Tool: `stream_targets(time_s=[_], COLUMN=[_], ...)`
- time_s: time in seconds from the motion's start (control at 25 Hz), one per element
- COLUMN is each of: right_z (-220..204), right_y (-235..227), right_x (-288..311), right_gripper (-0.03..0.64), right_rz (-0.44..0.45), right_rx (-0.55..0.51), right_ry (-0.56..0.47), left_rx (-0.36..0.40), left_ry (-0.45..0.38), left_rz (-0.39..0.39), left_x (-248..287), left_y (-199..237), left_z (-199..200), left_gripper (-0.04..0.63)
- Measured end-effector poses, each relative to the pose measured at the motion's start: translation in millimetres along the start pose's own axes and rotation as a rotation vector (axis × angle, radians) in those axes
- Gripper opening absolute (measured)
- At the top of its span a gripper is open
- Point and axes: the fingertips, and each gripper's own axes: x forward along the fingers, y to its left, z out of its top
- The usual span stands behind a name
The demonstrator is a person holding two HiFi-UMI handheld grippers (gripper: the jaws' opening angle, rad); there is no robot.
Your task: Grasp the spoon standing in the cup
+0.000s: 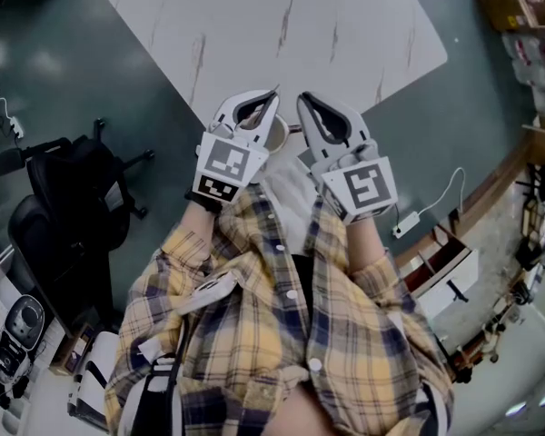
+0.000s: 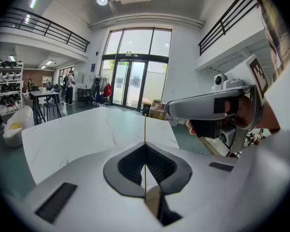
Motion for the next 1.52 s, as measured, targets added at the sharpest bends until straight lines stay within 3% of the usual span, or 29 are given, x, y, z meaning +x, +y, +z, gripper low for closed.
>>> stream_targets(time_s=[0.52,0.96,1.52], right_z=[22.7,66.3,133.0], right_y=[8.4,29.0,66.6], right_x=[9.4,15.8,28.1], right_gripper=[0.04,0.04,0.04], right_rz=[0.015,0.124,0.287], right_rx=[-0.037,-0.117,-0.214], right_ry=[0.001,-0.119,-0.25], left_rx=[0.023,0.05,0.056], left_ry=[-0.135,-0.259,-0.393], left_rz=[0.064,0.167,0.369], left_x=[-26.9,-63.7,-125.0], left_y=[6.2,18.1,45.2], left_z=[51.9,100.6,149.8], left_gripper=[0.017,0.017,0.017])
